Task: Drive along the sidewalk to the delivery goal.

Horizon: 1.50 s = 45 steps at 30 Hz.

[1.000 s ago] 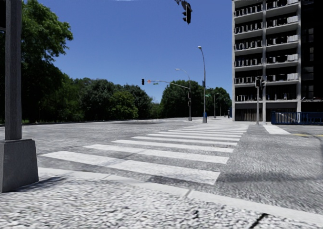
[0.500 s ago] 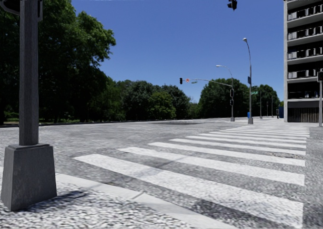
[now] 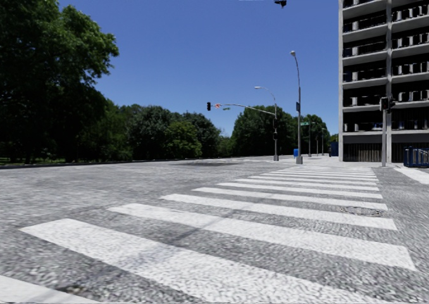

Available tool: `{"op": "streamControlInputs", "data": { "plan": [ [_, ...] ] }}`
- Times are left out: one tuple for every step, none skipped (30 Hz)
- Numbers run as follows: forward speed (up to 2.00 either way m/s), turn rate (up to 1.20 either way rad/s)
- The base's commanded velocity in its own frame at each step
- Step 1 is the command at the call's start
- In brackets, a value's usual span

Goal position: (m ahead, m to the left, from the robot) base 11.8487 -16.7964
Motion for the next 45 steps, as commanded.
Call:
{"op": "streamControlInputs", "data": {
  "plan": [
    [1.2,-0.63],
    [1.2,-0.7],
    [1.2,-0.77],
    [1.21,-0.78],
    [1.21,-0.72],
    [1.21,-0.72],
    [1.21,-0.6],
    [1.21,-0.55],
    [1.21,-0.53],
    [1.21,-0.53],
    [1.22,-0.48],
    [1.22,-0.43],
    [1.24,-0.4],
    [1.24,-0.4],
    [1.25,-0.34],
    [1.26,-0.26],
    [1.27,-0.22],
    [1.27,-0.22],
    [1.28,-0.2],
    [1.28,-0.19],
    [1.29,-0.19],
    [1.29,-0.19],
    [1.29,-0.19],
    [1.3,-0.19],
    [1.3,-0.18],
    [1.3,-0.18],
    [1.3,-0.18],
    [1.3,-0.18],
    [1.3,-0.18],
    [1.31,-0.18],
    [1.31,-0.18],
    [1.31,-0.18],
    [1.31,-0.2],
    [1.31,-0.21],
    [1.31,-0.21],
    [1.31,-0.21],
    [1.31,-0.21],
    [1.31,-0.21],
    [1.31,-0.21],
    [1.31,-0.21],
    [1.31,-0.21],
    [1.31,-0.21],
    [1.31,-0.21],
    [1.31,-0.24],
    [1.31,-0.24]
  ]
}}
